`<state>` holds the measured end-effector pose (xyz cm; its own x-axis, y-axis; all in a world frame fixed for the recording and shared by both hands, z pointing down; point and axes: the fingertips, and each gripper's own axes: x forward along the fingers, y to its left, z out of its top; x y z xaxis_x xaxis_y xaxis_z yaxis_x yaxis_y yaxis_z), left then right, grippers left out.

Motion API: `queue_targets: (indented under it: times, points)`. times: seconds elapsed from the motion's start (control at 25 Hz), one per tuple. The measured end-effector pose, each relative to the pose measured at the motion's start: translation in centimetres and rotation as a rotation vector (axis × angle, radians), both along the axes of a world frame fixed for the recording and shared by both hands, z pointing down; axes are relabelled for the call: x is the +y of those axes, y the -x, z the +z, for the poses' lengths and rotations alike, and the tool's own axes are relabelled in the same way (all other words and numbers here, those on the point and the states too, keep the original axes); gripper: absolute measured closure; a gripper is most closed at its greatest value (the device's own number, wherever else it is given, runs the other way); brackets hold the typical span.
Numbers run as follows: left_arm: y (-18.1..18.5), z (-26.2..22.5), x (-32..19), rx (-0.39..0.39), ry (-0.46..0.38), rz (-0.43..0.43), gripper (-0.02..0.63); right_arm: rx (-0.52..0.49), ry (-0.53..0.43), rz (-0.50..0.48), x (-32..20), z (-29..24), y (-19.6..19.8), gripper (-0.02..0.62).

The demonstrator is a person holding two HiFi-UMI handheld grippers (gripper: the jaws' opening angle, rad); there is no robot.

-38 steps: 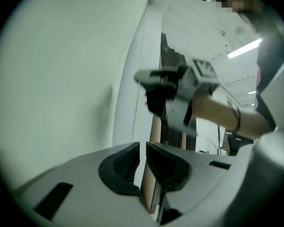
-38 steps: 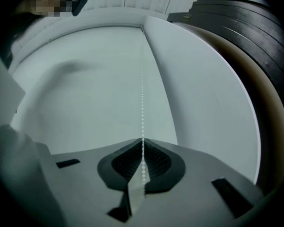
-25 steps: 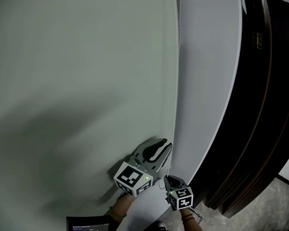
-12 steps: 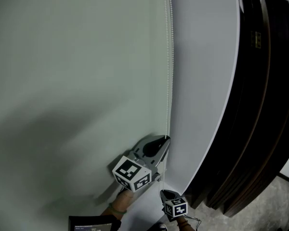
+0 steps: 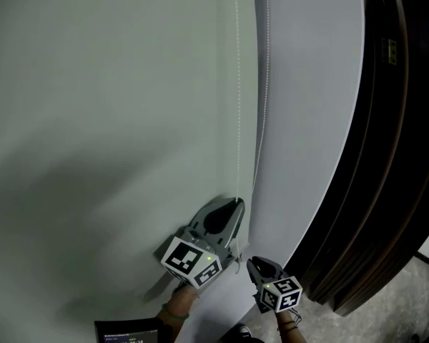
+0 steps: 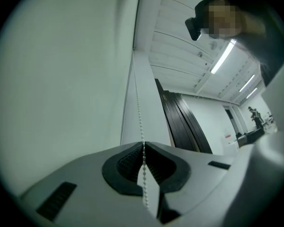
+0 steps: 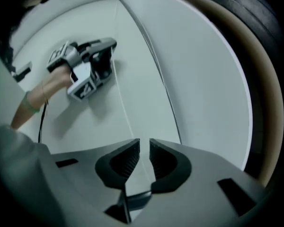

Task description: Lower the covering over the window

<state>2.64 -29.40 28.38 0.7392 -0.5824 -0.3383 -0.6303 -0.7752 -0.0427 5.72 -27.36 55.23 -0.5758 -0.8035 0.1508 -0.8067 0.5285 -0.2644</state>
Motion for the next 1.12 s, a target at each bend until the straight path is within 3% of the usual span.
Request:
queue_targets:
  times: [0.12,0.28,0.48,0.64,0.88,1.0,1.12]
  points:
    - [-1.2,3.7,0.0,-0.097,0.052,0.022,0.594,-0.078,-0.164,0.006,-0.6,-8.4,-0.6,0.541]
    - [-1.8,11.5,-0.2,-0.168,0.216,0.035,0.594,-0.110,-0.369,-0.047,-0.1,-19.8,-0.7,0.536]
    - [-2.3,19.6,0.7,-0.268,0.372,0.039,0.594,-0.163,-0.503,-0.156,0.5,-29.9,0.5,0.493]
    - [-2.8,23.4,1.7,-0.324,0.440,0.056,0.594,-0.123,-0.538,-0.190,-0.3,-33.6,2.1,0.488]
    - [-2.7,24.1,2.7,-0.301,0.455,0.054,0.594,-0.075,-0.576,-0.150,-1.5,-36.2,3.2,0.489]
    - [-2.6,24.0,2.9,-0.282,0.459,0.053,0.594,-0.053,-0.575,-0.098,-2.2,-35.6,3.0,0.584]
    - [-2.8,24.0,2.6,-0.280,0.455,0.060,0.594,-0.049,-0.585,-0.059,-2.4,-34.6,2.4,0.584]
